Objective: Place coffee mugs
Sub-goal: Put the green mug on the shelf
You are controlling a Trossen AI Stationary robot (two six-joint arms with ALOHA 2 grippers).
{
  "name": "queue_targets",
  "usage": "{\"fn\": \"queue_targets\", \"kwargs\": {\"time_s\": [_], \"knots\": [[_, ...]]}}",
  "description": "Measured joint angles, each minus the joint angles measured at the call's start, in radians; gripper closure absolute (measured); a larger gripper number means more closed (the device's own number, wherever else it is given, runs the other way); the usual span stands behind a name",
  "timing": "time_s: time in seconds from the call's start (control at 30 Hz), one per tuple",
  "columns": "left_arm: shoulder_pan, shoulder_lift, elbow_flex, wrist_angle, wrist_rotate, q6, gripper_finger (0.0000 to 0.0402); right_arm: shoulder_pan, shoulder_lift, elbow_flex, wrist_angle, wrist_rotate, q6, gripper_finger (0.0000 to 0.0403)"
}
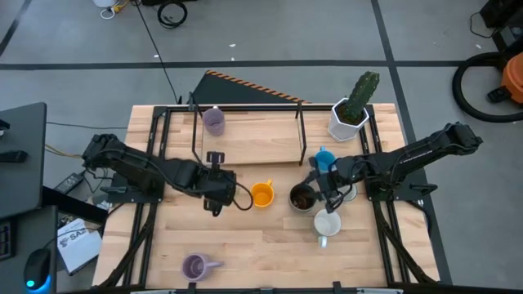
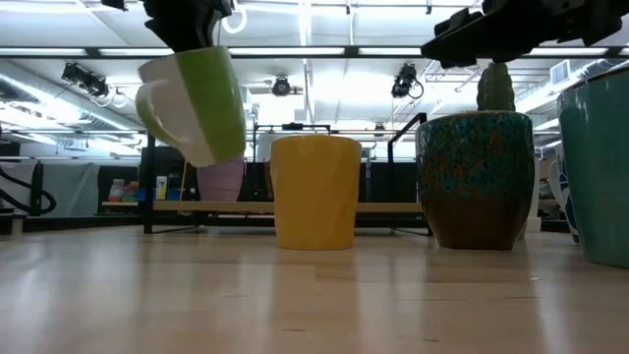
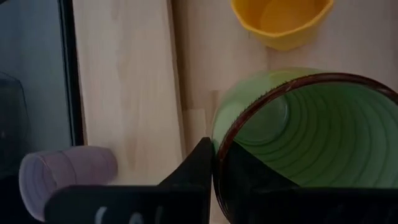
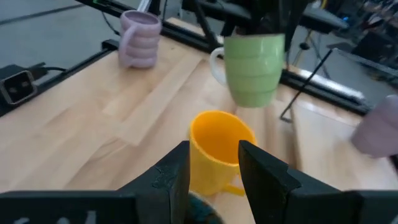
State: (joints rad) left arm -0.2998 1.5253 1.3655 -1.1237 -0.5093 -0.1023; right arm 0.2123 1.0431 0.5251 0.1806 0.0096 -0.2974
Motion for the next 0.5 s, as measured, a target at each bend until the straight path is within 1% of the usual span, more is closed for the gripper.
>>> {"fn": "queue_targets", "kwargs": {"time_s": [0.07,0.17,0.2,0.3,0.4,0.5], "knots": [[0.020,-0.001,0.000,0.010,0.038,-0.010,0.0377,-0.004,-0.006,0.000,-0.003,0.007,-0.022,0.0261],[0.062,0.000,0.019,0.027,0.137,-0.017,0.0377,-0.024,-0.010,0.000,-0.006,-0.012,-0.048,0.0261],[0.074,-0.001,0.033,0.018,0.154,-0.008,0.0377,-0.035,-0.010,0.000,-0.015,-0.017,-0.048,0.0261],[0.107,-0.002,0.067,0.020,0.165,0.032,0.0377,-0.070,-0.010,0.000,-0.005,-0.017,-0.047,0.0264],[0.145,-0.002,0.081,-0.009,0.170,0.036,0.0377,-0.100,-0.016,0.000,0.013,-0.010,-0.047,0.0270],[0.204,-0.002,0.082,-0.003,0.239,0.036,0.0377,-0.125,-0.017,0.000,0.029,-0.024,-0.056,0.0274]]}}
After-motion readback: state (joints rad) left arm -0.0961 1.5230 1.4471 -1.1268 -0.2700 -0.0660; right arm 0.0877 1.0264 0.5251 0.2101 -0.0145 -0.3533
